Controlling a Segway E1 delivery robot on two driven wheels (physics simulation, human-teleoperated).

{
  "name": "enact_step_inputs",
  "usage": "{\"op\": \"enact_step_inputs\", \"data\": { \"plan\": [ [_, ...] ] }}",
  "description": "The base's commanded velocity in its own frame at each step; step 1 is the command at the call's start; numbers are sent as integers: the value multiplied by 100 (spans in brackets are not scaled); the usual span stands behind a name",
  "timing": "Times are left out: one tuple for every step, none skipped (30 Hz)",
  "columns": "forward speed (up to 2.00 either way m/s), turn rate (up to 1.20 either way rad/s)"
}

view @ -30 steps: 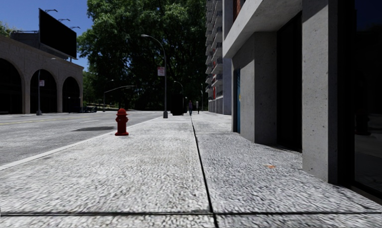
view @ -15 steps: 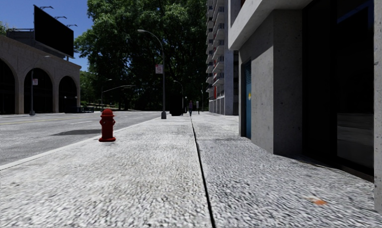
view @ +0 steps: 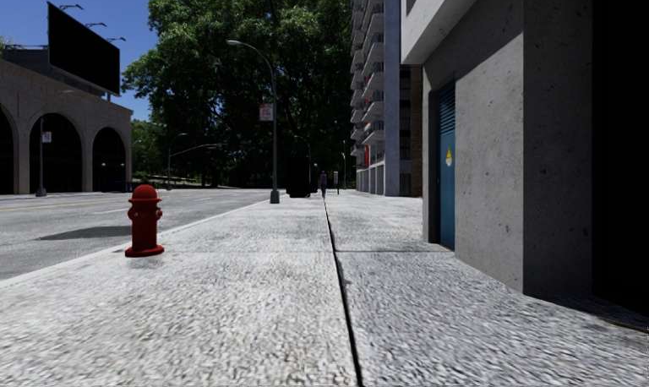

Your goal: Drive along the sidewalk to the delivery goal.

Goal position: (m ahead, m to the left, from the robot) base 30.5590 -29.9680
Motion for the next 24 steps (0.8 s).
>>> {"op": "enact_step_inputs", "data": {
  "plan": [
    [195,0],
    [195,0],
    [195,0],
    [195,0],
    [195,0],
    [195,0],
    [195,0],
    [195,0],
    [195,0],
    [195,0],
    [195,0],
    [195,0],
    [195,0],
    [195,0],
    [195,0],
    [195,0],
    [195,0],
    [195,0],
    [195,0],
    [195,0],
    [195,0],
    [195,0],
    [195,0],
    [195,0]
  ]
}}
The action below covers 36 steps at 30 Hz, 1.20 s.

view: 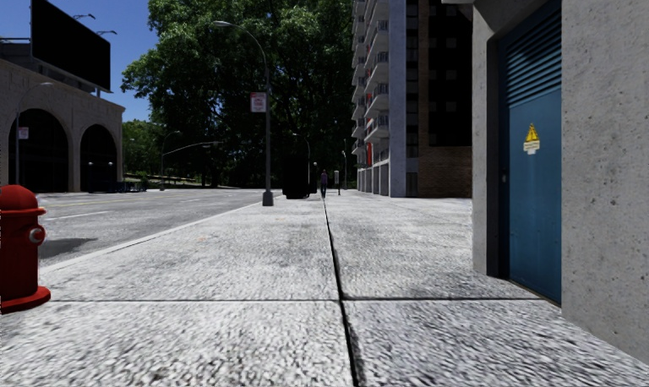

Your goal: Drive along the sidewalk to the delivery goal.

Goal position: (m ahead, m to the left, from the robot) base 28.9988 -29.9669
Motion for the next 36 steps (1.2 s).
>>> {"op": "enact_step_inputs", "data": {
  "plan": [
    [195,0],
    [195,0],
    [195,0],
    [195,0],
    [195,0],
    [195,0],
    [195,0],
    [195,0],
    [195,0],
    [195,0],
    [195,0],
    [195,0],
    [195,0],
    [195,0],
    [195,0],
    [195,0],
    [195,0],
    [195,0],
    [195,0],
    [195,0],
    [195,0],
    [195,0],
    [195,0],
    [195,-9],
    [195,-24],
    [195,-28],
    [195,-28],
    [195,-30],
    [195,-31],
    [195,-31],
    [195,-32],
    [195,-32],
    [195,-32],
    [195,-32],
    [195,-32],
    [195,-32]
  ]
}}
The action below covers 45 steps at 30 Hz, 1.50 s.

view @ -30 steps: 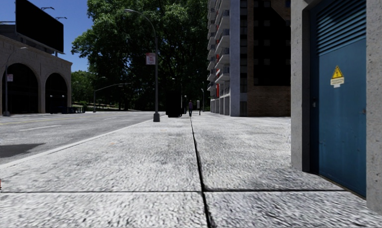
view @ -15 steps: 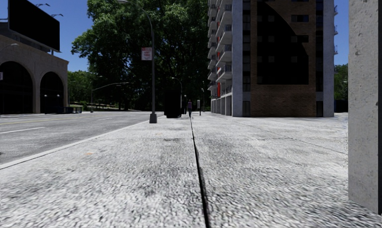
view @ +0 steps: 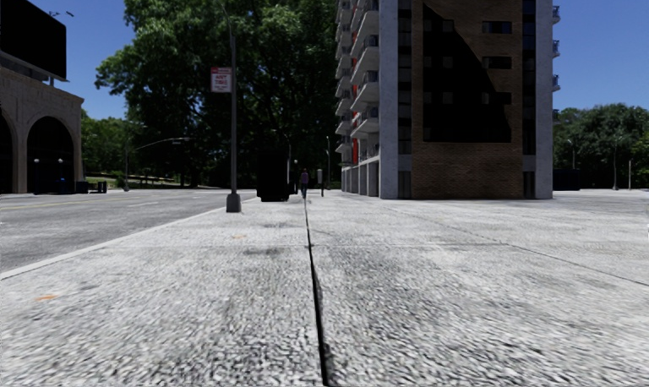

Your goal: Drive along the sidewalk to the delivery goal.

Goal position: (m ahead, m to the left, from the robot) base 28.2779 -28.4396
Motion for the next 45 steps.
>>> {"op": "enact_step_inputs", "data": {
  "plan": [
    [195,-32],
    [195,-32],
    [195,-32],
    [195,-32],
    [195,-32],
    [195,-32],
    [195,-32],
    [195,-32],
    [195,-32],
    [195,-33],
    [195,-36],
    [195,-36],
    [195,-39],
    [195,-41],
    [195,-43],
    [195,-43],
    [195,-43],
    [195,-44],
    [195,-44],
    [195,-44],
    [195,-44],
    [195,-44],
    [195,-44],
    [195,-44],
    [195,-44],
    [195,-44],
    [195,-44],
    [195,-44],
    [195,-47],
    [195,-52],
    [195,-52],
    [195,-52],
    [195,-53],
    [195,-53],
    [195,-53],
    [195,-53],
    [195,-53],
    [195,-53],
    [195,-53],
    [195,-53],
    [195,-53],
    [195,-53],
    [195,-53],
    [195,-53],
    [195,-53]
  ]
}}
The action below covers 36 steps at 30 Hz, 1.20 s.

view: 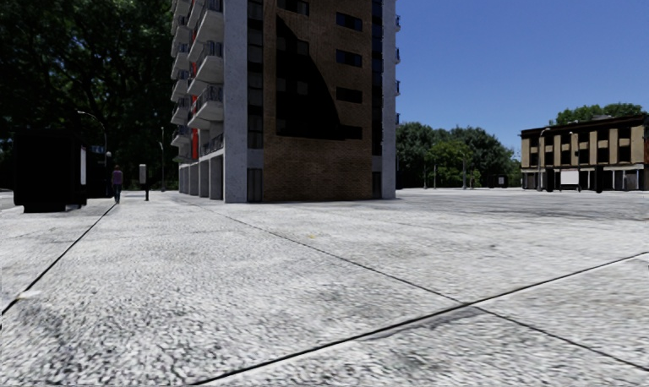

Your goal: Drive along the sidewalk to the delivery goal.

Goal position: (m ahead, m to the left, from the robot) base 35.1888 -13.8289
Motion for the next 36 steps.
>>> {"op": "enact_step_inputs", "data": {
  "plan": [
    [195,-53],
    [195,-53],
    [195,-53],
    [195,-53],
    [195,-53],
    [195,-53],
    [195,-53],
    [195,-53],
    [195,-53],
    [195,-53],
    [195,-53],
    [195,-53],
    [195,-53],
    [195,-53],
    [195,-53],
    [195,-53],
    [195,-53],
    [195,-53],
    [195,-53],
    [195,-53],
    [195,-53],
    [195,-53],
    [195,-53],
    [195,-53],
    [195,-41],
    [195,-41],
    [195,-2],
    [195,0],
    [195,0],
    [195,0],
    [195,0],
    [195,0],
    [195,0],
    [195,0],
    [195,0],
    [195,0]
  ]
}}
